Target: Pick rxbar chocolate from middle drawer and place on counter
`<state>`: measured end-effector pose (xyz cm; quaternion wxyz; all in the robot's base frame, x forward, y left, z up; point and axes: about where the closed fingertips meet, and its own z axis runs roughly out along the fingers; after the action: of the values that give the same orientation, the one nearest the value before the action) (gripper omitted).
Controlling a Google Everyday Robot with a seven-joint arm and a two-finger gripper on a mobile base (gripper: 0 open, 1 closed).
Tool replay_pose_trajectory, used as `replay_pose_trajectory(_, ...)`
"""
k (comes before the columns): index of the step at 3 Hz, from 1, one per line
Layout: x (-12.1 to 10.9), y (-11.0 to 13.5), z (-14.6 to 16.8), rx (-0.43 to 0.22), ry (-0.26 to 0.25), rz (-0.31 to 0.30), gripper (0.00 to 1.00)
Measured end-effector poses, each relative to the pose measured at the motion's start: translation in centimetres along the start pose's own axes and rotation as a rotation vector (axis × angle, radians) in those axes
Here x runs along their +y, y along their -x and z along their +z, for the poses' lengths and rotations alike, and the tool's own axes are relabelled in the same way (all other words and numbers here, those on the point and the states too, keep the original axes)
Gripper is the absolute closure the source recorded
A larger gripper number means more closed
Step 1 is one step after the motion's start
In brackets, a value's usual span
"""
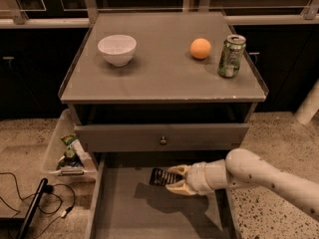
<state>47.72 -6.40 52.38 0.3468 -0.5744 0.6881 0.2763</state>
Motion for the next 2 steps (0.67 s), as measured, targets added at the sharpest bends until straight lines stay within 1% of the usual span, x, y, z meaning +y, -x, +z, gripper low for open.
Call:
replay_pose_trajectory(1, 0.50, 5.93, -5.44, 0.011, -0.048, -0.129, 1.00)
replay_pose_trajectory(2, 1.01, 6.66, -5.78, 0.008, -0.047, -0.139, 1.00)
